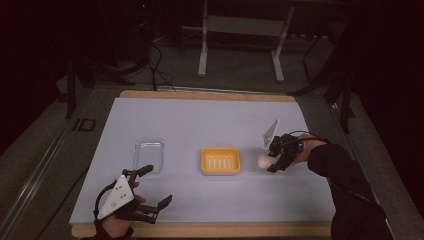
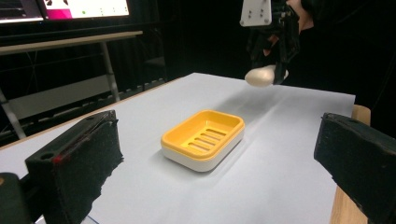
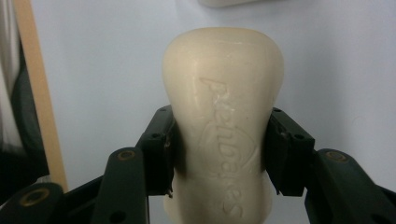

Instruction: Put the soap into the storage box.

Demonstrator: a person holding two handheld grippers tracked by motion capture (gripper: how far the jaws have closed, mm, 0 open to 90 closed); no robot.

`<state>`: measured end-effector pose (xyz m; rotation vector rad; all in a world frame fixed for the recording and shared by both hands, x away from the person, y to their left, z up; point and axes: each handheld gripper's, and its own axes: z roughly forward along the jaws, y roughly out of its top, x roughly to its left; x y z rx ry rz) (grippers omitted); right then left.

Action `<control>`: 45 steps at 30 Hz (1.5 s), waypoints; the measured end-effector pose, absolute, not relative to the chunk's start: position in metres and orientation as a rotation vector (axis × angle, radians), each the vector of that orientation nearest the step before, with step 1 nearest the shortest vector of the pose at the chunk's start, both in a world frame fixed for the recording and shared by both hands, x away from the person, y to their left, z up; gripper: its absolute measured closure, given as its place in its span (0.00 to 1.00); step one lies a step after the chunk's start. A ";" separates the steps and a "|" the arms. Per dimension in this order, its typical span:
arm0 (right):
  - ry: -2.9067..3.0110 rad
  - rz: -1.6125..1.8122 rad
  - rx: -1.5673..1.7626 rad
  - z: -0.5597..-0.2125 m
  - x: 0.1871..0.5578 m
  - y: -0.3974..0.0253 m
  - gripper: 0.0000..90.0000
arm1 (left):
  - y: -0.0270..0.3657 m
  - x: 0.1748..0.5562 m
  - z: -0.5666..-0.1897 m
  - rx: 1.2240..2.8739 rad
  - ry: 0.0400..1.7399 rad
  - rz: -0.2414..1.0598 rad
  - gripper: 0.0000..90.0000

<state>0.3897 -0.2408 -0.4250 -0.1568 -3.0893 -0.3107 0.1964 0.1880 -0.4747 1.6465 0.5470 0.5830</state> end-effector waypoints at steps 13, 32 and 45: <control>-3.118 -0.296 -0.068 -0.396 0.394 -0.222 0.55 | 0.188 0.196 -0.474 1.646 0.547 0.580 0.01; -3.149 -0.308 0.072 -0.361 0.397 -0.179 0.55 | 0.187 0.195 -0.474 1.655 0.533 0.584 0.01; -3.140 -0.358 0.185 -0.357 0.395 -0.150 0.55 | 0.188 0.195 -0.474 1.655 0.531 0.582 0.01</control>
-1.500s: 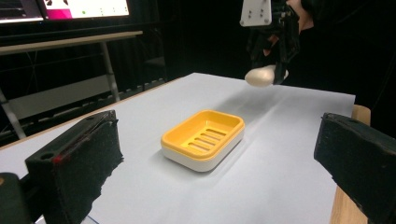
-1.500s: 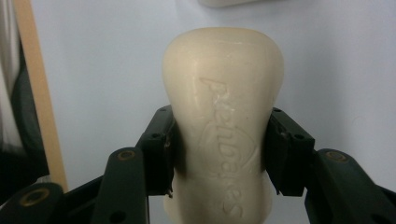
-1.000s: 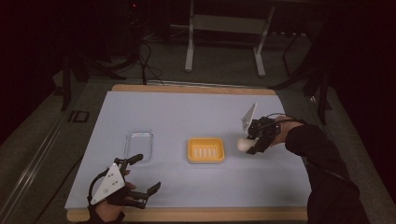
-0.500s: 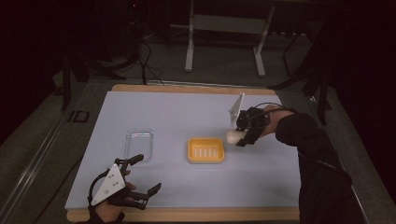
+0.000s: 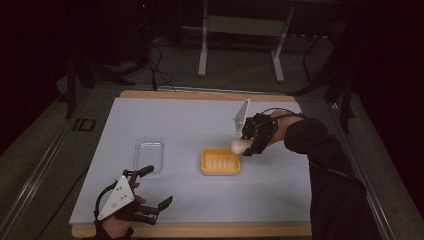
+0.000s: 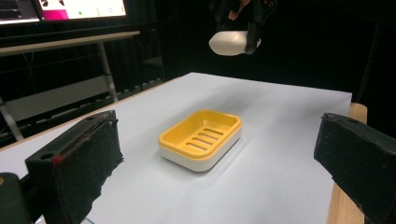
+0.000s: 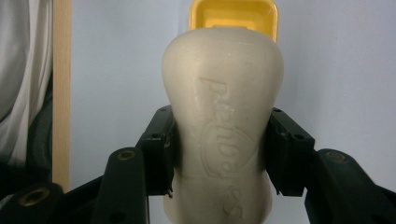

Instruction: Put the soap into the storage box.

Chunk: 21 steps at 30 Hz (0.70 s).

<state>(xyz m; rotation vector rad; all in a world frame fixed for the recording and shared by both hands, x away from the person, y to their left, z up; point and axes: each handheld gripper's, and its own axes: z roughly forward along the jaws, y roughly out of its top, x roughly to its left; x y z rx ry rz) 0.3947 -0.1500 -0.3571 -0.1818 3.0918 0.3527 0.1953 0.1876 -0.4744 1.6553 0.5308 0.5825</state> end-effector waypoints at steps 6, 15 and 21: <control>3.105 0.363 -0.223 -0.362 0.395 -0.137 0.55 | 0.188 0.195 -0.474 1.654 0.529 0.579 0.01; 3.104 0.430 -0.277 -0.376 0.398 -0.121 0.55 | 0.188 0.195 -0.474 1.655 0.526 0.573 0.01; 3.070 0.503 -0.317 -0.391 0.401 -0.115 0.55 | 0.188 0.195 -0.474 1.651 0.526 0.569 0.01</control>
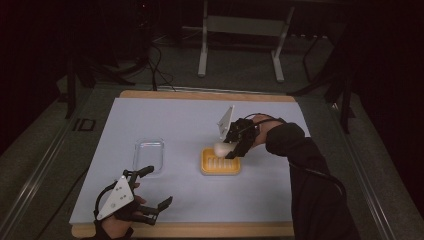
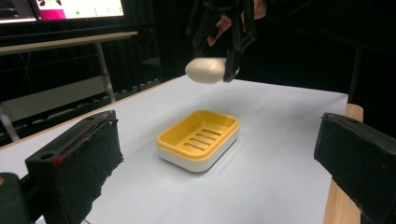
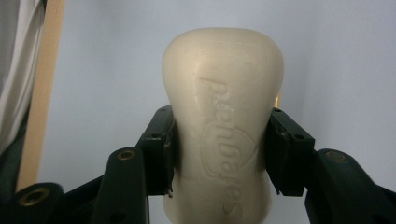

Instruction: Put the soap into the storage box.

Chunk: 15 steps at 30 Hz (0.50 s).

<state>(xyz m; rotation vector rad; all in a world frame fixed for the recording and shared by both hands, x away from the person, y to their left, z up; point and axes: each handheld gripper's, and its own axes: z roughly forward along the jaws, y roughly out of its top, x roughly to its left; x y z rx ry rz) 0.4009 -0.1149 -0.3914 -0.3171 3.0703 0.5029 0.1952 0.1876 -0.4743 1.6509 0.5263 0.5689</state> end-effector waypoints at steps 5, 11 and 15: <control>3.052 0.552 -0.322 -0.402 0.403 -0.112 0.55 | 0.188 0.195 -0.474 1.651 0.526 0.570 0.01; 3.041 0.667 -0.316 -0.415 0.406 -0.112 0.55 | 0.188 0.195 -0.474 1.652 0.524 0.568 0.01; 3.054 0.656 -0.319 -0.430 0.407 -0.110 0.55 | 0.188 0.195 -0.474 1.654 0.523 0.569 0.01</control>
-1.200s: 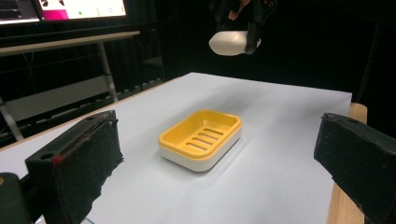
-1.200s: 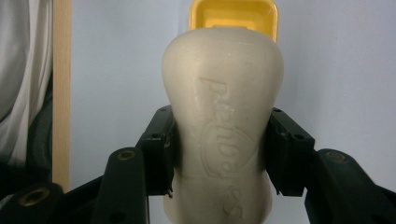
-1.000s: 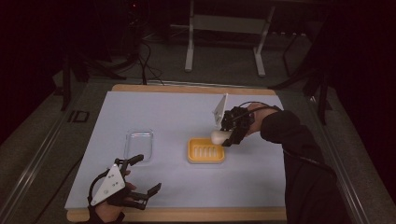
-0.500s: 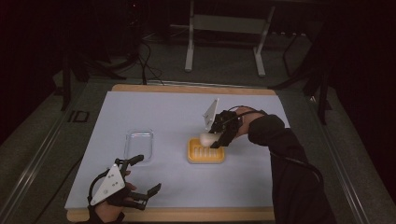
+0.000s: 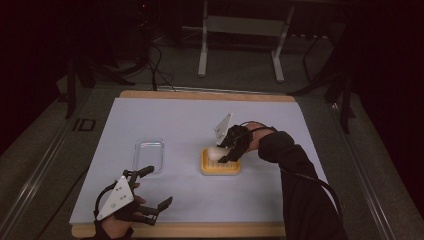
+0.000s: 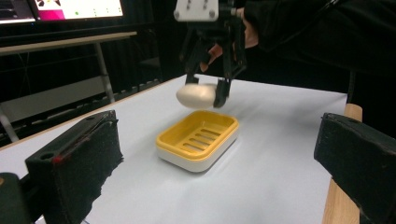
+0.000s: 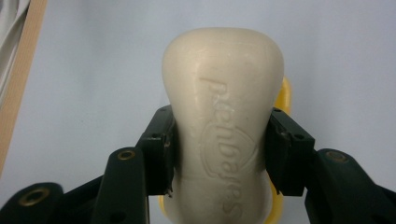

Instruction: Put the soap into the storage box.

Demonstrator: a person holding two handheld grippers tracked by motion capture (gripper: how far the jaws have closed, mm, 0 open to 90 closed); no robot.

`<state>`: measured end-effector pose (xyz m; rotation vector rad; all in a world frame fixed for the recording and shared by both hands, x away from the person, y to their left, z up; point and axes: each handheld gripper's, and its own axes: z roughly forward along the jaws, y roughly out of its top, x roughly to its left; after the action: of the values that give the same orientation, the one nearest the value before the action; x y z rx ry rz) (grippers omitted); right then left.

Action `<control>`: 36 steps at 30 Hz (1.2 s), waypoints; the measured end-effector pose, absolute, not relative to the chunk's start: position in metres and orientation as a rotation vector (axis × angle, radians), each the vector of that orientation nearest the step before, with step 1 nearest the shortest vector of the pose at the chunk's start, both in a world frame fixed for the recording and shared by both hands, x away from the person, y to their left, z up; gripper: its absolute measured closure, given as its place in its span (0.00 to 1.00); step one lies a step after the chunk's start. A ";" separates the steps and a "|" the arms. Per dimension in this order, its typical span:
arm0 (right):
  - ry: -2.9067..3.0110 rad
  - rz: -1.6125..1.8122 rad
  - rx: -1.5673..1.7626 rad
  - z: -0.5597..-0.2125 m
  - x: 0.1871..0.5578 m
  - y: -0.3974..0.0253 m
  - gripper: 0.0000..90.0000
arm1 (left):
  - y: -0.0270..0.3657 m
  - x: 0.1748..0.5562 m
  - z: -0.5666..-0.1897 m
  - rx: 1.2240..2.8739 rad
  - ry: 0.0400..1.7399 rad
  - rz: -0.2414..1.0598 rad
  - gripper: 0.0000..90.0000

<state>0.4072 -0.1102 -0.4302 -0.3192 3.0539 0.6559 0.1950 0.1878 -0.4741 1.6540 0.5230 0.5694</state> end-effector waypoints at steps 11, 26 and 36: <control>3.102 0.584 -0.295 -0.454 0.414 -0.107 0.55 | 0.188 0.195 -0.474 1.654 0.523 0.568 0.01; 3.141 0.473 -0.264 -0.482 0.423 -0.096 0.55 | 0.188 0.195 -0.474 1.653 0.522 0.566 0.01; 3.170 0.462 -0.225 -0.489 0.426 -0.093 0.54 | 0.188 0.195 -0.474 1.657 0.521 0.566 0.01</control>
<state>0.4262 -0.0930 -0.4888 -0.2246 3.1697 0.4622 0.1949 0.1880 -0.4743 1.6566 0.5206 0.5659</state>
